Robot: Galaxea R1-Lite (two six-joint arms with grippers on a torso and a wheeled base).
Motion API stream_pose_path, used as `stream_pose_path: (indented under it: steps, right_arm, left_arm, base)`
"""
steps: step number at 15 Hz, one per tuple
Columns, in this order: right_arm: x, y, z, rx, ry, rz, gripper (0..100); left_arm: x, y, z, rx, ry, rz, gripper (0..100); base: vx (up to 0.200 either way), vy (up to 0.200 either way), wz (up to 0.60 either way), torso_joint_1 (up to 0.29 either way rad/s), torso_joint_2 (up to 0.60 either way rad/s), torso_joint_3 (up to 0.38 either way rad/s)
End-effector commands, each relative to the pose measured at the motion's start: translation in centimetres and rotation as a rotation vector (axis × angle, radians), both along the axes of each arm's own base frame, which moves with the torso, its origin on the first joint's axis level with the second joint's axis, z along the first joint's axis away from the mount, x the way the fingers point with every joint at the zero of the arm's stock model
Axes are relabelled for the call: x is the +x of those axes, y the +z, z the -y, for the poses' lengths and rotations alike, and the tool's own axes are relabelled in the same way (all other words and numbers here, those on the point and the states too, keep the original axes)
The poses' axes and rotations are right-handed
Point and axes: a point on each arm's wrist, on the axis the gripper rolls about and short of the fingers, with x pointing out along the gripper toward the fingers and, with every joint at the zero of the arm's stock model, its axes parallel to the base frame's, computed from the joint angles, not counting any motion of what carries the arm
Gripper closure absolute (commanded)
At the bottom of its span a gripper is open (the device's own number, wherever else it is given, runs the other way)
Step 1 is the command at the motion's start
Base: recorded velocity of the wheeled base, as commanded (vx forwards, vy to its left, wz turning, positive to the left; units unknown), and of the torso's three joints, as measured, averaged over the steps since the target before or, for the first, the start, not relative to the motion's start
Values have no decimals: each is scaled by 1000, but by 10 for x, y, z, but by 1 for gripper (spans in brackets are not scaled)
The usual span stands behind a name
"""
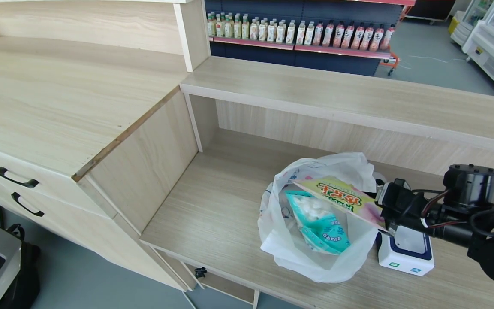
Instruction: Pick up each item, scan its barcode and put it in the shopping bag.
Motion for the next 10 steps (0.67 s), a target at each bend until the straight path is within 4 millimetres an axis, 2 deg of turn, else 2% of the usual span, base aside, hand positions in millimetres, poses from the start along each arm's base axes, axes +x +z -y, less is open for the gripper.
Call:
stream_pose_path:
  steps: [1,10]
  right_arm:
    - [16,-17,1,-11,15,1,100]
    - [39,-32,-1,-12,119,11,100]
  left_arm:
    - [0,0,0,0,1,0,0]
    - [0,0,0,0,1,0,0]
  base:
    - [0,0,0,0,0,0]
    - [0,0,0,0,0,0]
